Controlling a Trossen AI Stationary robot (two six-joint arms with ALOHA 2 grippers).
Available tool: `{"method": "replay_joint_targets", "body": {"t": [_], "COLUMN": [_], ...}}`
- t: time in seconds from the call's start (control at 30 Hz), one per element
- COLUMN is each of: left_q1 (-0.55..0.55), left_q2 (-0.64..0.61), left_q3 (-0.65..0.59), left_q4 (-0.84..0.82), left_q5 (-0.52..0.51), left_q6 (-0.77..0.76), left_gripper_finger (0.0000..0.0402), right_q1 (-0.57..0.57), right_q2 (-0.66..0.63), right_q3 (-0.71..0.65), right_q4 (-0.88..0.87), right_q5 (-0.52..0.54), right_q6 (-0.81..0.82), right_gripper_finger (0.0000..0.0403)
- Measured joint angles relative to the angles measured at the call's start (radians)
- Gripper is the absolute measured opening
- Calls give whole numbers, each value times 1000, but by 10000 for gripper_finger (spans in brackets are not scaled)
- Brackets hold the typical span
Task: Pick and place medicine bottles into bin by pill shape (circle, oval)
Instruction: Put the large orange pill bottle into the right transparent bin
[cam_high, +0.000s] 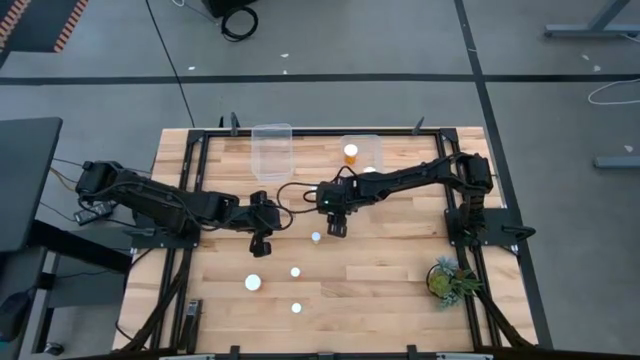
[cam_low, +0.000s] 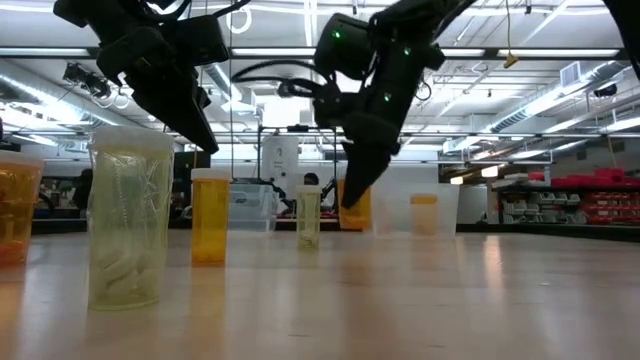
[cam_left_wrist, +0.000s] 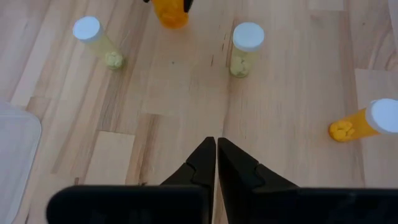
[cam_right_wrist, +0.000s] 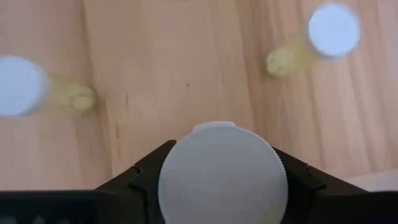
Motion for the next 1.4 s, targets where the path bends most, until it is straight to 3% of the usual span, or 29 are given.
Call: {"method": "replay_joint_targets", "body": {"t": [0.5,0.97,1.4], "left_q1": [0,0,0], "left_q2": [0,0,0], "left_q3": [0,0,0], "left_q4": [0,0,12], "left_q5": [0,0,0], "left_q6": [0,0,0], "left_gripper_finger": [27,39,23], "right_q1": [-74,-269,-323], "right_q2": [0,-11,-42], "right_q3": [249,258,256], "right_q4": [-188,-335,-352], "right_q5": [50,81,82], "right_q6": [-101,-72,-15], "right_gripper_finger": [212,212,212]}}
